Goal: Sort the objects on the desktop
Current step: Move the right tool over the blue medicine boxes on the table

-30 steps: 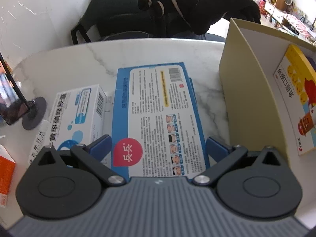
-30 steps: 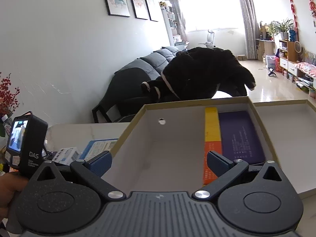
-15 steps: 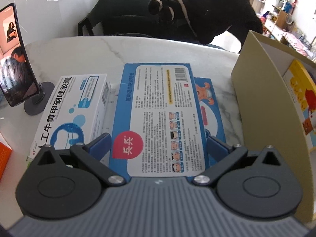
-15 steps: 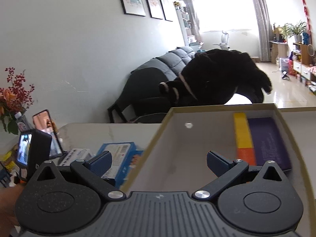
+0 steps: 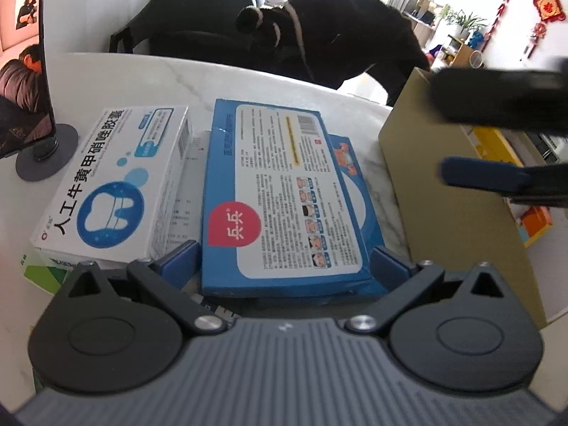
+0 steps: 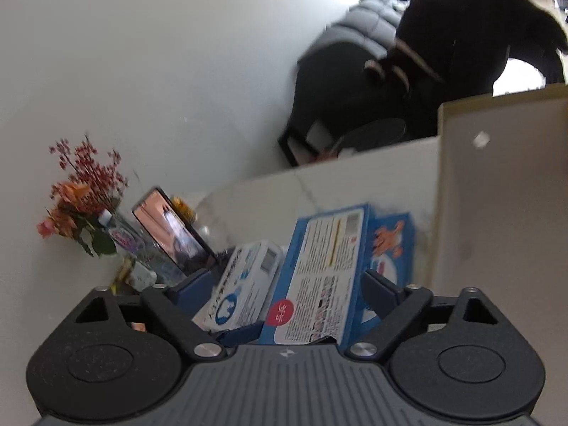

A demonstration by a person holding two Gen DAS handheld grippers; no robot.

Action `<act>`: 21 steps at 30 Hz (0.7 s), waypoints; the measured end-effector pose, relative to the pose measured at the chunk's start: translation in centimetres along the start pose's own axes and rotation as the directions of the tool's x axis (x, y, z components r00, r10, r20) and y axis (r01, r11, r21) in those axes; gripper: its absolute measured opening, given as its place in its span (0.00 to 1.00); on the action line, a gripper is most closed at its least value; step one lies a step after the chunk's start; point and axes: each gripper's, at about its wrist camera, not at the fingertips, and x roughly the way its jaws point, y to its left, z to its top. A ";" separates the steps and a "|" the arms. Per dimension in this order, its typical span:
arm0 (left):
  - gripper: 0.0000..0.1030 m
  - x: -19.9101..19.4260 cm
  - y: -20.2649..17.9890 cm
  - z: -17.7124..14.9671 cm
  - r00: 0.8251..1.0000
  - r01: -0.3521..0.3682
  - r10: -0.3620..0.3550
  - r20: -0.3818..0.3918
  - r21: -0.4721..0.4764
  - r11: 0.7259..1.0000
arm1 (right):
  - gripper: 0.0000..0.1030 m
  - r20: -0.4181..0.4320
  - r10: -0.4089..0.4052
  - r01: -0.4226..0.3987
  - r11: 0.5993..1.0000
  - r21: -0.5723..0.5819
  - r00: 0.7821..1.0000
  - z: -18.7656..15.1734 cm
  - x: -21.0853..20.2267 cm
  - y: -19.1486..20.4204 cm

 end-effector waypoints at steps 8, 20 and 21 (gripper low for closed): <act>1.00 -0.4 0.3 -1.0 0.999 0.018 -0.018 0.042 -0.002 1.000 | 0.86 0.006 -0.195 0.193 0.964 -0.183 0.981 -0.1 4.0 3.3; 0.97 -0.3 0.5 -1.3 0.998 -0.009 0.006 0.061 0.046 0.999 | 0.86 -0.179 -0.220 0.201 0.973 -0.117 0.959 -1.2 8.6 1.8; 0.97 -0.3 0.6 -1.4 0.998 -0.011 0.008 0.063 0.049 0.999 | 0.87 -0.192 -0.210 0.196 0.976 -0.092 0.959 -1.1 8.7 1.5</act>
